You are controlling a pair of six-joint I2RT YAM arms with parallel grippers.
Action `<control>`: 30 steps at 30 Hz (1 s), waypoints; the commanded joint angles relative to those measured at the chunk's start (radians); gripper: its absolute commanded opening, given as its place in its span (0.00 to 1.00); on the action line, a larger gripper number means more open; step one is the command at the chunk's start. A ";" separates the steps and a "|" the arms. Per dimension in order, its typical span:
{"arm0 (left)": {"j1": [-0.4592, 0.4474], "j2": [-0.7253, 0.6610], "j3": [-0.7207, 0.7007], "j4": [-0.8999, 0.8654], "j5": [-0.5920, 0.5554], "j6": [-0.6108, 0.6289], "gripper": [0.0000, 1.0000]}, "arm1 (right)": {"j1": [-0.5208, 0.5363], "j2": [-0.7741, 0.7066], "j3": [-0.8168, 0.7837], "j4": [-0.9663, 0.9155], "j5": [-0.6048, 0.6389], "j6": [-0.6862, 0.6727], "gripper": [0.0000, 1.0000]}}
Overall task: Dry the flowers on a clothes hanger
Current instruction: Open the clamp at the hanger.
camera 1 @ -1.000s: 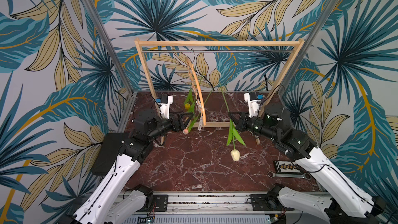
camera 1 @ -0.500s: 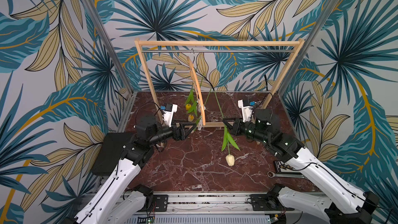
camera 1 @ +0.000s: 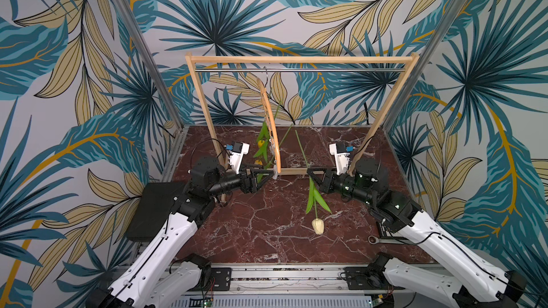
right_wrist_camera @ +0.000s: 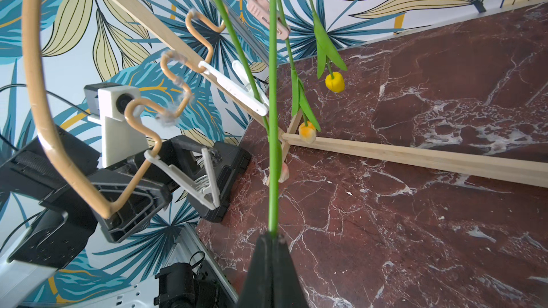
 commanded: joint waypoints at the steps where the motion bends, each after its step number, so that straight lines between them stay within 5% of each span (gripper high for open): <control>1: -0.007 0.015 -0.008 0.045 0.024 0.012 0.75 | 0.016 0.009 0.007 0.029 -0.022 -0.027 0.00; 14: -0.024 0.047 0.030 0.044 0.031 0.023 0.68 | 0.023 0.037 0.024 0.030 -0.026 -0.041 0.00; 30: -0.024 0.114 0.120 0.044 0.073 0.055 0.71 | 0.029 0.031 0.029 0.021 -0.042 -0.045 0.00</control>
